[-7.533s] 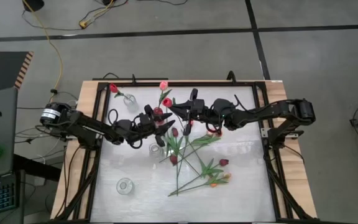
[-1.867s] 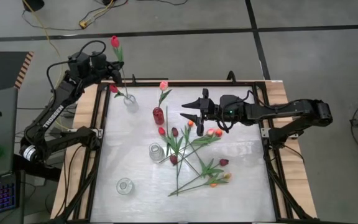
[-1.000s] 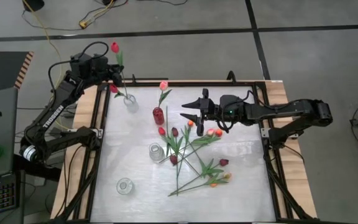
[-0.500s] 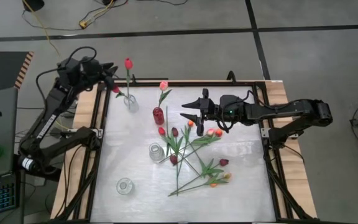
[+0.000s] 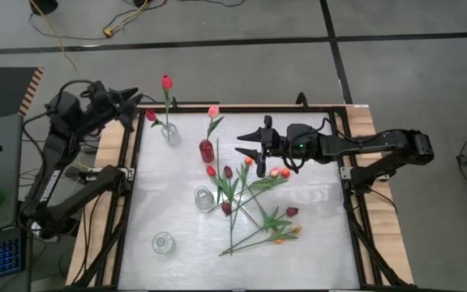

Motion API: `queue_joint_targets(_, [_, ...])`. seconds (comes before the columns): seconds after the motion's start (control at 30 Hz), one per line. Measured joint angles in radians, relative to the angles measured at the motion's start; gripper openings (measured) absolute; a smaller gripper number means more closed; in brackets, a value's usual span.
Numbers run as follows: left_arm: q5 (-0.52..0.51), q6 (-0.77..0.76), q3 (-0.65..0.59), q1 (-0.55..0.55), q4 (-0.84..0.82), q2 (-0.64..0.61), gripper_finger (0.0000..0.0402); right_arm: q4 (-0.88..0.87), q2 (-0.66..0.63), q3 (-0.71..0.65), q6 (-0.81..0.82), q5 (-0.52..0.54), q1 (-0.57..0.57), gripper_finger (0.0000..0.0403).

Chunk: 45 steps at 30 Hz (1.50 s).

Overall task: Sort flowers into vase by color
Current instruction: Put the pink tulip into the red vase

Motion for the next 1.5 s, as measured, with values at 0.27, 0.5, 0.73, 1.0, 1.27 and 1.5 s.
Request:
queue_joint_targets(0.27, [0.157,-0.083,0.0,-0.106,0.015,-0.013,0.0117,0.0,0.0,0.0,0.0,0.0,0.0,0.0191])
queue_joint_targets(0.5, [0.15,-0.084,0.0,-0.278,0.084,0.053,0.0117,0.0,0.0,0.0,0.0,0.0,0.0,0.0191])
queue_joint_targets(0.73, [0.046,-0.038,0.0,-0.457,0.2,0.161,0.0117,-0.001,0.0,0.0,0.0,0.0,0.0,0.0191])
queue_joint_targets(1.0, [-0.044,0.038,0.0,-0.63,0.217,0.277,0.0117,-0.134,-0.015,0.0,0.061,0.0,0.0,0.0191])
queue_joint_targets(1.27, [-0.196,0.145,0.0,-0.843,0.269,0.35,0.0117,-0.263,-0.027,0.0,0.063,0.0,0.0,0.0191])
queue_joint_targets(1.5, [-0.528,0.175,0.0,-1.009,0.269,0.406,0.0117,-0.321,-0.027,0.0,0.053,0.0,0.0,0.0191])
